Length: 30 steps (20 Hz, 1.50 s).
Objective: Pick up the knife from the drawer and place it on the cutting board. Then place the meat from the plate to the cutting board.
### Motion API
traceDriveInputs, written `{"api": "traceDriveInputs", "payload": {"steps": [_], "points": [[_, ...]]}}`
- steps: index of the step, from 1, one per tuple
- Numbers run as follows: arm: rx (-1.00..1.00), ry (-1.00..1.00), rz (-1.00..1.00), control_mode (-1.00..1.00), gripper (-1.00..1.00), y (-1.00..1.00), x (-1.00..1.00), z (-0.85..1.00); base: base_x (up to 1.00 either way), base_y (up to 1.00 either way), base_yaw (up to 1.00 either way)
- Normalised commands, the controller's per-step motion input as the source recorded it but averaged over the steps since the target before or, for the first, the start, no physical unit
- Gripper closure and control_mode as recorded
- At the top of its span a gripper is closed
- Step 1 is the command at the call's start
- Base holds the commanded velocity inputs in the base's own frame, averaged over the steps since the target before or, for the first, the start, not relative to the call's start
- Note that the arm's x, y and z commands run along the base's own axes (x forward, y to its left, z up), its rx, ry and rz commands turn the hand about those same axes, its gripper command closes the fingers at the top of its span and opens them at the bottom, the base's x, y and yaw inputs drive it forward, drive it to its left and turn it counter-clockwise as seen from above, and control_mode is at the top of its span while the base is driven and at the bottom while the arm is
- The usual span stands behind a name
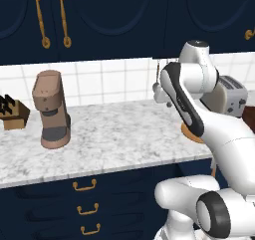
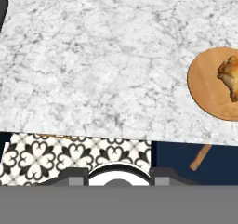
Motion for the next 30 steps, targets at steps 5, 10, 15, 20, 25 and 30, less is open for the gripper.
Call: {"api": "traceDriveInputs", "payload": {"steps": [5, 10, 15, 20, 25, 30], "points": [[0.0, 0.01, 0.0, -1.0, -1.0, 0.0, -0.21, -0.21, 0.0, 0.0, 0.0], [-0.02, 0.06, 0.0, -1.0, -1.0, 0.0, -0.38, -0.45, 0.0, 0.0, 0.0], [0.0, 0.0, 0.0, 1.0, -1.0, 0.0, 0.0, 0.0, -0.62, -0.05, 0.0], [0.0, 0.0, 0.0, 1.0, -1.0, 0.0, 0.0, 0.0, -0.93, -0.8, 0.06], [0.0, 0.0, 0.0, 1.0, -1.0, 0.0, 0.0, 0.0, -0.2, -1.0, 0.22], [0.0, 0.0, 0.0, 1.0, -1.0, 0.0, 0.0, 0.0, 0.04, -1.0, 0.32]]}}
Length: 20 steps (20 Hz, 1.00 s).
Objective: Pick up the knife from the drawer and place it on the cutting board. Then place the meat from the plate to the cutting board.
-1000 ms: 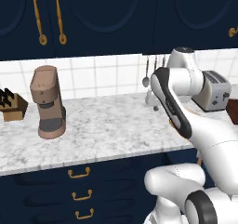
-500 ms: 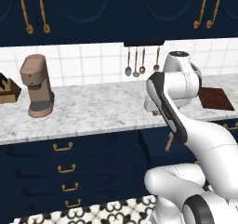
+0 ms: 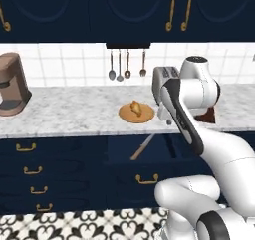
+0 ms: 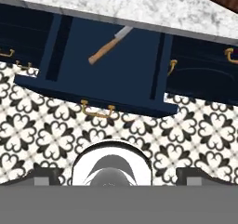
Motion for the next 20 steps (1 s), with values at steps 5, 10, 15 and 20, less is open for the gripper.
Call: {"api": "traceDriveInputs", "payload": {"steps": [5, 10, 15, 20], "points": [[0.0, 0.0, 0.0, 1.0, -1.0, 0.0, 0.0, 0.0, 0.22, -1.0, 0.39], [0.0, 0.0, 0.0, 1.0, -1.0, 0.0, 0.0, 0.0, 0.5, -1.0, 0.33], [0.0, 0.0, 0.0, 1.0, -1.0, 0.0, 0.0, 0.0, 0.6, -0.69, 0.27], [0.0, 0.0, 0.0, 1.0, -1.0, 0.0, 0.0, 0.0, 0.38, -0.02, 0.08]]}}
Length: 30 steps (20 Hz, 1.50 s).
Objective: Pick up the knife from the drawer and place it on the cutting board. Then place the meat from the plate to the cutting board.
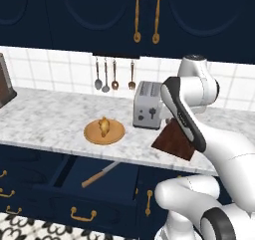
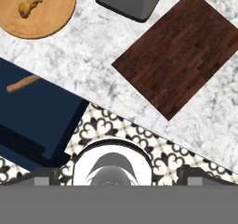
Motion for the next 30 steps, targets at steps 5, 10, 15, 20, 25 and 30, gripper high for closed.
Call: {"api": "traceDriveInputs", "payload": {"steps": [5, 10, 15, 20, 25, 30], "points": [[0.0, 0.0, 0.0, 1.0, -1.0, 0.0, 0.0, 0.0, 0.24, 0.0, 0.0], [0.0, 0.0, 0.0, 1.0, -1.0, 0.0, 0.0, 0.0, 0.3, 0.0, 0.0], [0.01, 0.03, 0.0, -1.0, -1.0, 0.03, -0.01, -0.04, 0.07, 0.0, 0.0], [0.01, 0.39, 0.08, -1.0, -1.0, 0.71, -0.35, -0.89, 0.0, 0.0, 0.0], [-0.08, 0.37, 0.0, -1.0, -1.0, 1.0, -0.18, -1.0, 0.0, 0.0, 0.0], [-0.09, 0.09, -0.08, -1.0, -1.0, 0.96, 0.19, -0.89, 0.0, 0.0, 0.0]]}}
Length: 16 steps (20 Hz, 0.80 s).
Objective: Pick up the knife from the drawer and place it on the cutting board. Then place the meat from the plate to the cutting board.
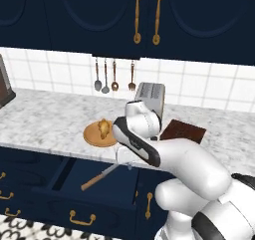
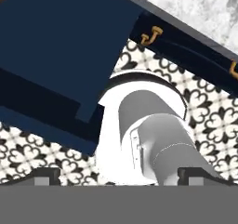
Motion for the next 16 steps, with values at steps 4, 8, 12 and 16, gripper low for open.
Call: {"api": "traceDriveInputs", "payload": {"steps": [4, 8, 12, 16], "points": [[0.0, 0.01, -0.08, -1.0, -1.0, 0.83, 0.11, -0.87, 0.0, 0.0, 0.0], [0.0, 0.0, -0.05, -1.0, -1.0, 0.77, 0.01, -1.0, 0.0, 0.0, 0.0], [0.0, 0.0, -0.09, -1.0, -1.0, 0.38, 0.03, -0.94, 0.0, 0.0, 0.0], [0.0, -0.01, -0.1, -1.0, -1.0, 0.22, 0.01, -0.64, 0.0, 0.0, 0.0]]}}
